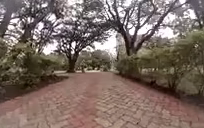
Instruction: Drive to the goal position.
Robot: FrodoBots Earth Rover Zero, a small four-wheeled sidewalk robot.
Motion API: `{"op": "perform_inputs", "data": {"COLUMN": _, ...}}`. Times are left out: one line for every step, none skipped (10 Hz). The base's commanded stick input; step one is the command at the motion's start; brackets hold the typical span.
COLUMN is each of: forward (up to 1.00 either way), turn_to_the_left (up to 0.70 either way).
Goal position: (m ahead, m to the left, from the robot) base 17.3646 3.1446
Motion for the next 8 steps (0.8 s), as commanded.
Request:
{"op": "perform_inputs", "data": {"forward": 0.7, "turn_to_the_left": 0.0}}
{"op": "perform_inputs", "data": {"forward": 0.7, "turn_to_the_left": 0.0}}
{"op": "perform_inputs", "data": {"forward": 0.7, "turn_to_the_left": 0.0}}
{"op": "perform_inputs", "data": {"forward": 0.7, "turn_to_the_left": 0.0}}
{"op": "perform_inputs", "data": {"forward": 0.7, "turn_to_the_left": 0.0}}
{"op": "perform_inputs", "data": {"forward": 0.7, "turn_to_the_left": 0.0}}
{"op": "perform_inputs", "data": {"forward": 0.7, "turn_to_the_left": 0.0}}
{"op": "perform_inputs", "data": {"forward": 0.7, "turn_to_the_left": 0.0}}
